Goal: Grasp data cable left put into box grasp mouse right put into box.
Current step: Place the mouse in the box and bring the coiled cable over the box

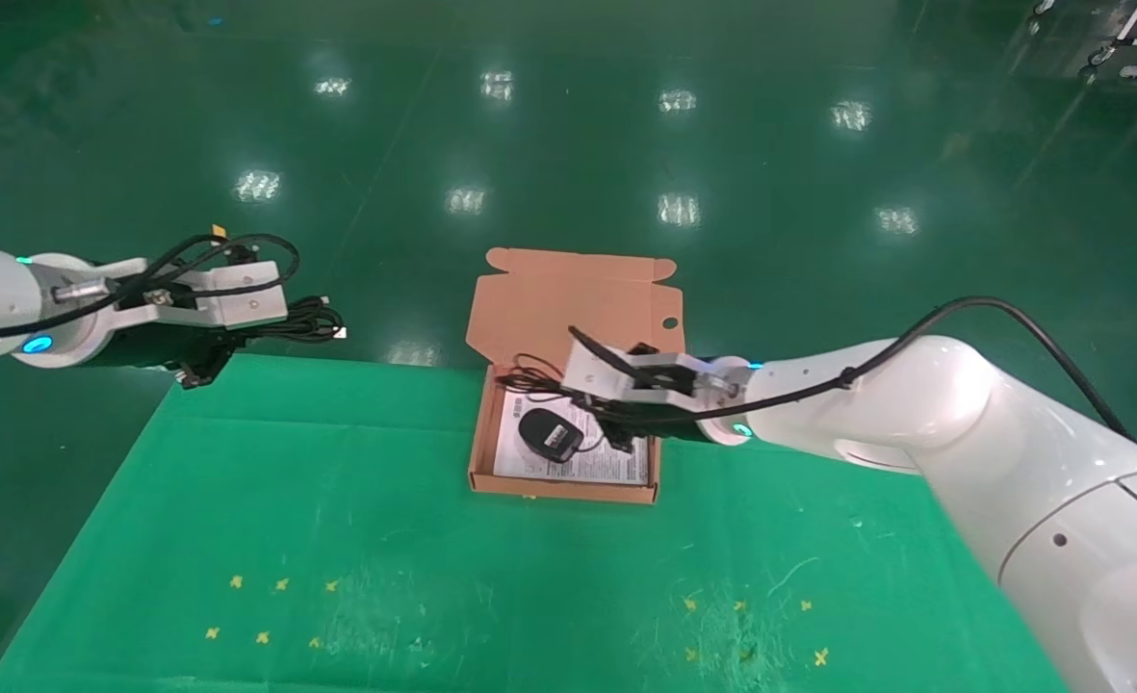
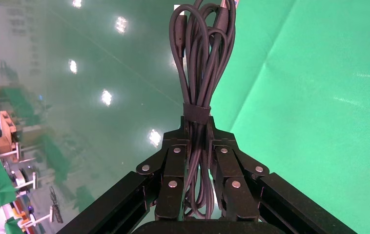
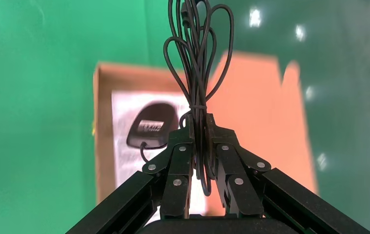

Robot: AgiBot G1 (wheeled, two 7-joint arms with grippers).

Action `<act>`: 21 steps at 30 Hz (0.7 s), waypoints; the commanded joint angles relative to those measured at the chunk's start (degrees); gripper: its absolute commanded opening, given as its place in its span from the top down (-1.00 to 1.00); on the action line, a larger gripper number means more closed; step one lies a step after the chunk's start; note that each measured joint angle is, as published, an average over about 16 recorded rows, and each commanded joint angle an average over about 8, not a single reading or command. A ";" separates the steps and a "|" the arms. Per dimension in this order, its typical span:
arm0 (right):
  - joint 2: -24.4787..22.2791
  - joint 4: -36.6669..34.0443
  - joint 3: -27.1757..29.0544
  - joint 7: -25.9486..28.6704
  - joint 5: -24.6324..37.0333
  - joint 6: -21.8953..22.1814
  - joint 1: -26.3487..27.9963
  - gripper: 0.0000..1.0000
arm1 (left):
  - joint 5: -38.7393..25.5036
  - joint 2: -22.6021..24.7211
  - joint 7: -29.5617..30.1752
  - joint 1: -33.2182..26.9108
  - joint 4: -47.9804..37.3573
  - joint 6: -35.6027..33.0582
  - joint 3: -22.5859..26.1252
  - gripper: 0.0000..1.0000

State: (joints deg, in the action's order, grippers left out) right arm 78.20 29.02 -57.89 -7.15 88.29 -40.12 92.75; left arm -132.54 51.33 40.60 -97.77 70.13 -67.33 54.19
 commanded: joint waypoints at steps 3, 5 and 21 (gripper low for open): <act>0.08 -3.57 -2.06 3.64 -0.96 1.20 -0.05 0.96 | 0.00 0.00 0.01 0.00 0.01 0.00 0.00 1.00; 0.12 -4.12 -3.20 4.65 -0.91 1.20 0.28 0.49 | 0.00 0.00 0.01 0.00 0.01 0.00 0.00 1.00; -1.79 -1.02 -7.14 6.57 -0.92 0.53 0.42 -1.00 | 1.85 1.71 -1.65 1.42 -0.97 2.01 0.20 1.00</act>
State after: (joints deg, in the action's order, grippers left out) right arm 76.17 27.91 -64.97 -0.70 87.43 -39.75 93.30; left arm -130.38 53.70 38.26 -96.25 68.16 -64.59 54.42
